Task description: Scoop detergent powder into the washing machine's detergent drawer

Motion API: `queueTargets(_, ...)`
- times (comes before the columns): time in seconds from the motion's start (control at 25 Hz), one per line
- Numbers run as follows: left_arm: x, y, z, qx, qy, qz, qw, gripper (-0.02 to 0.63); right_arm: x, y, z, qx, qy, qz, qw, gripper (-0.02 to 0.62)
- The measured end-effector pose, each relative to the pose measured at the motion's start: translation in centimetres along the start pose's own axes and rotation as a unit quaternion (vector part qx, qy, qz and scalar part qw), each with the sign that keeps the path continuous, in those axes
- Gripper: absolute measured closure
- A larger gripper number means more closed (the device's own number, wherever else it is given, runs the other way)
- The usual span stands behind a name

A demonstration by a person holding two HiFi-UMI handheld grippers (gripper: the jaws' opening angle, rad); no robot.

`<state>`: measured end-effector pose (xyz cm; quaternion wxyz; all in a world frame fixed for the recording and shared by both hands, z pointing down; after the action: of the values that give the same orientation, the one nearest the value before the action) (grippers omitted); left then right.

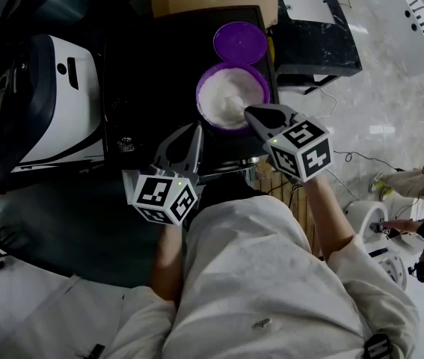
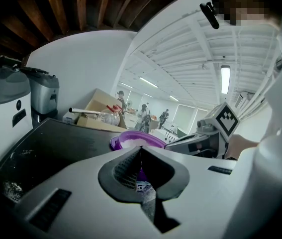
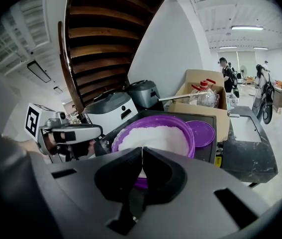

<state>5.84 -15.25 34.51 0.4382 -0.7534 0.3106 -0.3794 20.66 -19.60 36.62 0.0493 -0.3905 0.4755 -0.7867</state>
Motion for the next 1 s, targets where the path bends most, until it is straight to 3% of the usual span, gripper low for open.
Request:
queueTargets(0.8, 0.35, 0.33, 0.25, 0.0, 0.001, 0.005, 1.0, 0.586, 0.21, -0.26, -0.81, 0.065, 0.046, 0.011, 0.997, 0.586)
queueTargets(1.0, 0.24, 0.47, 0.0, 0.0, 0.003, 0.006, 1.0, 0.586, -0.11, -0.17, -0.3, 0.124, 0.059, 0.03, 0.99, 0.586)
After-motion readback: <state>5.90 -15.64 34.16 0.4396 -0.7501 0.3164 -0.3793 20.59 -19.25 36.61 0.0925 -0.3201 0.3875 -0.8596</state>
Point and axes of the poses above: the fingertips, and each gripper's own axes: x forward along the fingers, z to its right, y out of its top, the point moved 4 cm from there along -x, backward along the fingers, and after that the axes turned 1 degree about -x, right-handed, at the moved point
